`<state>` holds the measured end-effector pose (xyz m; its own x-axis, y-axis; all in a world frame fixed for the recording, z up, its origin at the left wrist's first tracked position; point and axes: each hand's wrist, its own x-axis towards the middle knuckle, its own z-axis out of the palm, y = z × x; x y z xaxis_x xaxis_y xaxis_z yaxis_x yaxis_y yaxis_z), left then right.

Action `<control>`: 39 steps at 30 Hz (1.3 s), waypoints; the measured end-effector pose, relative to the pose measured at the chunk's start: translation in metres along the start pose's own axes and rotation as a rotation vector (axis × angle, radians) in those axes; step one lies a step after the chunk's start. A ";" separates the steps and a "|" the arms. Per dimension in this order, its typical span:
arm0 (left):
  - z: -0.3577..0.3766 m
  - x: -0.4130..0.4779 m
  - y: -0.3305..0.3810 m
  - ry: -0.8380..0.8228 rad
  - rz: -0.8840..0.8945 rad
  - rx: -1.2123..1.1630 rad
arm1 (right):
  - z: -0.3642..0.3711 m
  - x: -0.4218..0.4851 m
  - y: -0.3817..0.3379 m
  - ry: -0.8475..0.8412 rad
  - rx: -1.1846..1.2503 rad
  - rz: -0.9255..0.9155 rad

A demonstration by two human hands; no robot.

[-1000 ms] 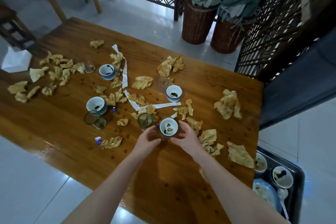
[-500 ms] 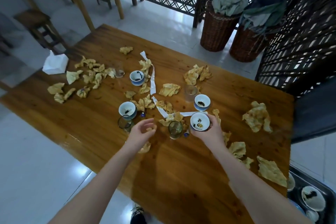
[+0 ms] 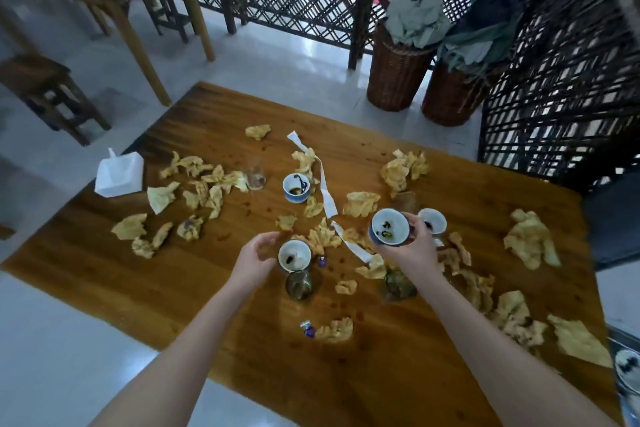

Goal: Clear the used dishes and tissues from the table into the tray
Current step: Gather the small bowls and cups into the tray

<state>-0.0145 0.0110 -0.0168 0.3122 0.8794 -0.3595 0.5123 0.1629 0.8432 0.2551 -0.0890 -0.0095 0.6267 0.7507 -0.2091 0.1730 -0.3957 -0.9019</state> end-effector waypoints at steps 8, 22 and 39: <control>0.004 0.026 -0.034 -0.266 0.086 0.069 | 0.007 -0.005 0.010 0.043 -0.020 0.086; 0.026 0.063 -0.031 -0.234 0.153 0.067 | -0.023 -0.013 0.027 0.141 0.002 0.119; 0.086 0.021 0.066 -0.149 0.271 0.013 | -0.098 -0.078 0.028 0.273 0.052 0.066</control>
<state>0.0943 0.0017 -0.0030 0.5519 0.8147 -0.1780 0.4049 -0.0751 0.9113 0.2851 -0.2102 0.0189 0.8178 0.5513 -0.1651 0.0903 -0.4062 -0.9093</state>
